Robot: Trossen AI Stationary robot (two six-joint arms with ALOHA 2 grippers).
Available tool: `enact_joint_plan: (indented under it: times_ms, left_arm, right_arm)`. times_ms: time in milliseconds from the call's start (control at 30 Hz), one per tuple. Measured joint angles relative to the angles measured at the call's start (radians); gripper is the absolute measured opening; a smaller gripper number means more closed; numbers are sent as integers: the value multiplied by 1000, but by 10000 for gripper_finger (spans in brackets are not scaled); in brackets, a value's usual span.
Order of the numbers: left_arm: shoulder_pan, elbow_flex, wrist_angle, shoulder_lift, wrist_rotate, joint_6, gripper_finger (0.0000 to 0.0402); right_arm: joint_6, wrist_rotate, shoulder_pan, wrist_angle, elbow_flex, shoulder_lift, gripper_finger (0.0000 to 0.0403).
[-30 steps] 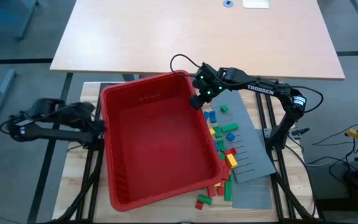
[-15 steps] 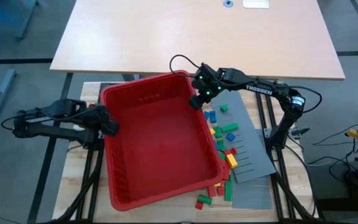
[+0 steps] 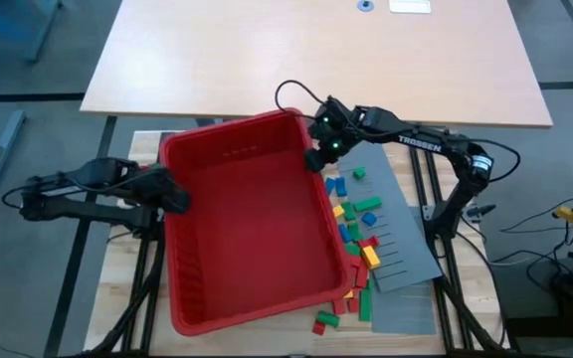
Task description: Sort blocks
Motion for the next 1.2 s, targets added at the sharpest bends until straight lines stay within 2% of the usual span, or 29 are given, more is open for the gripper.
enact_joint_plan:
  times_ms: [467, 600, 867, 1067, 1200]
  left_arm:
    - [-2, 7, -12, -124, -79, -30, 114]
    - [-3, 60, -74, -155, -125, -50, 103]
    - [-3, 180, -89, -212, -251, -50, 79]
    - [-3, 198, -95, -215, -236, -48, 79]
    - [-3, 194, -96, -211, -190, -22, 82]
  right_arm:
    - [61, -105, 3, 120, 1, -109, 115]
    - [60, -167, 12, 142, 4, -115, 114]
    - [63, -206, 45, 157, 4, -103, 110]
    - [76, -210, 51, 133, 4, -85, 111]
    - [63, -210, 54, 118, 5, -71, 121]
